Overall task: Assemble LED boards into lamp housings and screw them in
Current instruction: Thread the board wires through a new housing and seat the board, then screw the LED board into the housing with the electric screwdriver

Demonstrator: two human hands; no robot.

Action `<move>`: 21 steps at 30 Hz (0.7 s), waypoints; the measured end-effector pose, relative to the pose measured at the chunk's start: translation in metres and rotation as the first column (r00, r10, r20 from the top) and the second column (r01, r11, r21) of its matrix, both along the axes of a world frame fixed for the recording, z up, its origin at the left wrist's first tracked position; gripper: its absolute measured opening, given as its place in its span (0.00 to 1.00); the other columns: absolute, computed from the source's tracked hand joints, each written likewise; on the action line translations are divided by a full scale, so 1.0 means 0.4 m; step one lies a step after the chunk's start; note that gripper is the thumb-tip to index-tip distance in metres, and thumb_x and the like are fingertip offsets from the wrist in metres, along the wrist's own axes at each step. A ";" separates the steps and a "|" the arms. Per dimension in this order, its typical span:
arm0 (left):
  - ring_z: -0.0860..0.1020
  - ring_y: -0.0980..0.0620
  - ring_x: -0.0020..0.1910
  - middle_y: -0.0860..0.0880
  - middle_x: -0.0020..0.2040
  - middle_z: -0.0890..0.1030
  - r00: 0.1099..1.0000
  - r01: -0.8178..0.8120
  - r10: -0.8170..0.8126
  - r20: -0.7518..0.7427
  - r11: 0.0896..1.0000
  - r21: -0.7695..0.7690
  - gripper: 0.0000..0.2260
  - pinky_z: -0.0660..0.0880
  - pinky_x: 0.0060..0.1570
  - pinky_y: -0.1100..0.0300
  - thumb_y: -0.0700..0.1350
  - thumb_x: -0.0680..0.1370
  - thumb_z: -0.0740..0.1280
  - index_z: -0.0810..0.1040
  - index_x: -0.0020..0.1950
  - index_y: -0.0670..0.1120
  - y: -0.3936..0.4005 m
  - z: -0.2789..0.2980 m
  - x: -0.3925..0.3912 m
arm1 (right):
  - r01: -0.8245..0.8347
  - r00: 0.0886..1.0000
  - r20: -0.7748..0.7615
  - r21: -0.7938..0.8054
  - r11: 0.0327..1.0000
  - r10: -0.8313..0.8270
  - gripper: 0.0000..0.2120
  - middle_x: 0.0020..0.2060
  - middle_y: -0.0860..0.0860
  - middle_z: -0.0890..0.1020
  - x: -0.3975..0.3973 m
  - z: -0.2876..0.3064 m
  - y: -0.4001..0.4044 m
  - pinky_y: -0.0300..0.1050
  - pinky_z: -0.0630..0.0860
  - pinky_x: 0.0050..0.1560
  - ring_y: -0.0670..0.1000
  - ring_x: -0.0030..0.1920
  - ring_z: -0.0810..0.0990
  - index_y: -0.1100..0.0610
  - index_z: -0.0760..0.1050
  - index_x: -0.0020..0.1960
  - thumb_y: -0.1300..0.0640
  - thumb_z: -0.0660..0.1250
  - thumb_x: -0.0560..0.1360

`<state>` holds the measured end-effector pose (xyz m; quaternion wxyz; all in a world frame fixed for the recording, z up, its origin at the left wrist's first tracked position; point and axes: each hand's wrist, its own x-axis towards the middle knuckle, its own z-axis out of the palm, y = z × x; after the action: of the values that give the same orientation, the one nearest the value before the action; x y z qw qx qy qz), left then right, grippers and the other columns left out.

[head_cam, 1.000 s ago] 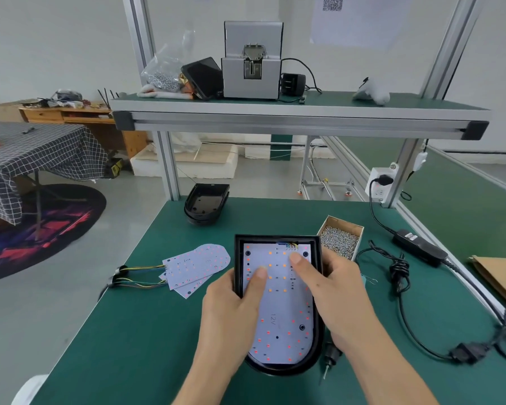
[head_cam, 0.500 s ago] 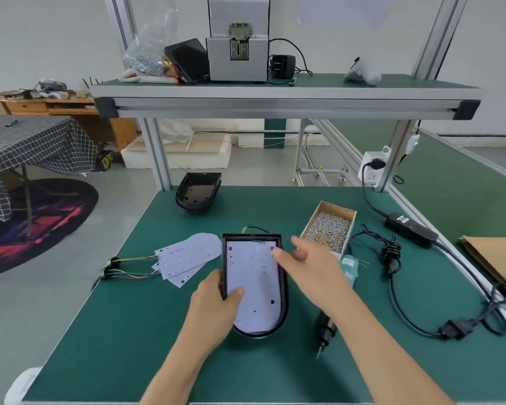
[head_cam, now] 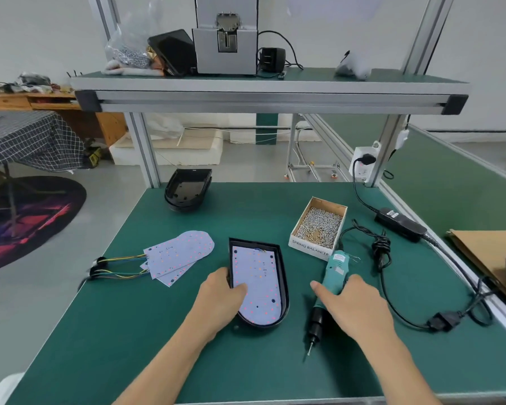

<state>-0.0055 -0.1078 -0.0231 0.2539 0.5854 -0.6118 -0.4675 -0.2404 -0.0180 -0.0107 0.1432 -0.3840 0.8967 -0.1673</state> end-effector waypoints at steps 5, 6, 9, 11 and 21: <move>0.78 0.49 0.40 0.46 0.46 0.85 1.000 0.016 -0.016 -0.018 1.000 0.001 0.08 0.75 0.42 0.56 0.45 0.74 0.66 0.80 0.49 0.44 -0.010 0.006 -0.035 | 0.044 0.997 0.069 -0.023 0.999 -0.042 0.22 0.40 0.49 0.77 -0.004 0.000 -0.020 0.46 0.69 0.35 0.55 0.40 0.78 0.56 0.71 0.50 0.38 0.69 0.70; 0.80 0.48 0.41 0.47 0.46 0.85 1.000 0.006 -0.006 -0.011 1.000 -0.014 0.07 0.75 0.42 0.57 0.45 0.75 0.67 0.80 0.50 0.45 -0.012 0.005 -0.040 | 0.069 0.986 0.157 -0.060 0.996 -0.059 0.20 0.39 0.50 0.78 -0.016 -0.003 -0.016 0.46 0.71 0.34 0.53 0.38 0.78 0.56 0.73 0.48 0.40 0.70 0.69; 0.81 0.52 0.43 0.54 0.42 0.84 0.997 0.000 0.011 0.076 0.989 -0.149 0.05 0.73 0.39 0.65 0.50 0.78 0.69 0.79 0.48 0.49 -0.013 0.005 -0.051 | 0.211 0.825 0.563 -0.224 0.952 -0.051 0.14 0.33 0.52 0.81 -0.062 -0.016 0.008 0.56 0.82 0.38 0.54 0.31 0.77 0.62 0.80 0.46 0.50 0.73 0.71; 0.79 0.53 0.41 0.55 0.39 0.82 0.993 0.001 0.026 0.115 0.973 -0.229 0.09 0.71 0.37 0.62 0.55 0.79 0.69 0.77 0.45 0.50 -0.010 0.010 -0.055 | 0.310 0.626 0.780 -0.275 0.910 0.022 0.09 0.33 0.53 0.82 -0.083 -0.025 0.029 0.54 0.83 0.38 0.52 0.30 0.78 0.62 0.83 0.50 0.56 0.72 0.76; 0.79 0.42 0.55 0.46 0.50 0.82 0.936 0.016 0.093 0.338 0.951 -0.308 0.26 0.75 0.58 0.48 0.66 0.80 0.61 0.75 0.66 0.47 -0.004 0.053 -0.049 | 0.620 0.077 0.857 -0.442 0.649 0.510 0.21 0.35 0.54 0.73 -0.064 -0.029 0.034 0.40 0.69 0.25 0.50 0.27 0.69 0.51 0.77 0.65 0.57 0.67 0.72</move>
<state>-0.0251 -0.1096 -0.0020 0.2382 0.6245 -0.7003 -0.2508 -0.2659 -0.0045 -0.0225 0.5267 -0.1376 0.3925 -0.7414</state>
